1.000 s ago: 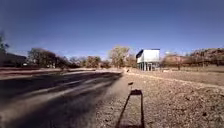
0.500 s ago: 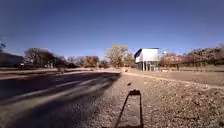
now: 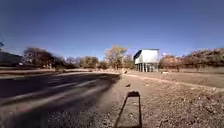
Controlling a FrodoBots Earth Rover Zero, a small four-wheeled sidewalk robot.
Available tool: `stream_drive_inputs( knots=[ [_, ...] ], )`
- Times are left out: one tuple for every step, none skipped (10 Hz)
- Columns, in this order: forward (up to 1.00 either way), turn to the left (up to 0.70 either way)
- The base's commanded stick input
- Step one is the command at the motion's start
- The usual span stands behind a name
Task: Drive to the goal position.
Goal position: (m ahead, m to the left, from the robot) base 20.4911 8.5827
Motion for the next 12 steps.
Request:
stream_drive_inputs(
  knots=[
    [0.7,0.0],
    [0.7,0.0],
    [0.7,0.0],
    [0.7,0.0],
    [0.7,0.0],
    [0.7,0.0],
    [0.7,0.0],
    [0.7,0.0],
    [0.7,0.0],
    [0.7,0.0],
    [0.7,0.0],
    [0.7,0.1]
  ],
)
